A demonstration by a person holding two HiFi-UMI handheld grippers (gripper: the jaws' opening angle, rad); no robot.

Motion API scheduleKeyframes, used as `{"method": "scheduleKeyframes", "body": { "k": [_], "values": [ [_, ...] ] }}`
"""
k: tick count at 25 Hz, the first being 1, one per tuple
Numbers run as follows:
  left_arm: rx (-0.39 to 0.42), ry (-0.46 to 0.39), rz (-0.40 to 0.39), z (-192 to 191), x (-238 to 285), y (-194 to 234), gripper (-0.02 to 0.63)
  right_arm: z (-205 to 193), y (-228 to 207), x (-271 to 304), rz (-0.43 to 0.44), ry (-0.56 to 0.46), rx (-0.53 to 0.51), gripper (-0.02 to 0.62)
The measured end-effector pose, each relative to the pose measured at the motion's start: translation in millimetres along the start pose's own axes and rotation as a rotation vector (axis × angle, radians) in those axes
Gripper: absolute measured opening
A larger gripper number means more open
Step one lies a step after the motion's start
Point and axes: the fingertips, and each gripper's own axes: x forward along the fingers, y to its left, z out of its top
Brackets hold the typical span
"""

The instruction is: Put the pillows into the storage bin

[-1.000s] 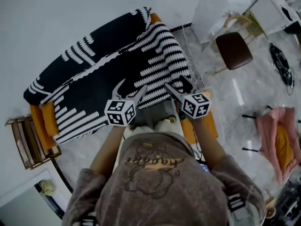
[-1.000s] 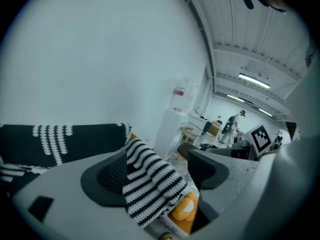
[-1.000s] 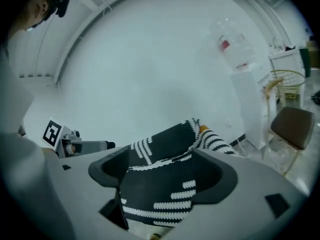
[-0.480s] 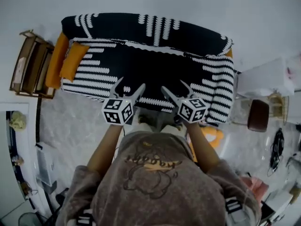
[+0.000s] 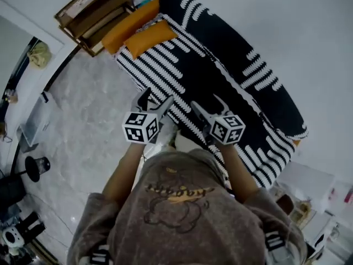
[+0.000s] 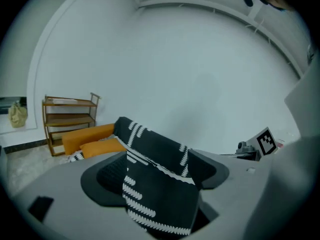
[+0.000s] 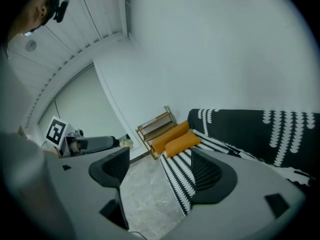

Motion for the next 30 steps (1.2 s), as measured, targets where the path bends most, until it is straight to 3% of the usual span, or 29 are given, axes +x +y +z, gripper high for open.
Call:
{"method": "scheduleKeyframes", "body": {
  "k": [5,11,16,23,26,30],
  "values": [
    [-0.087,-0.031,0.157,30,5,92,0.362,25,14,108,0.126,0.114,-0.055,0.373],
    [-0.136,-0.04,0.278,55,47,171,0.362,59,-11,210,0.214,0.2,-0.113,0.373],
    [-0.194,-0.03,0.316,64,76,232,0.362,75,-32,282,0.19,0.227,-0.121,0.373],
    [-0.257,0.038,0.283,70,166,339,0.365,89,-81,415,0.122,0.285,-0.144,0.38],
    [-0.278,0.103,0.279,56,211,384,0.38,87,-108,470,0.085,0.313,-0.122,0.38],
    [-0.276,0.202,0.292,21,272,461,0.39,71,-151,557,0.032,0.371,-0.167,0.39]
  ]
}}
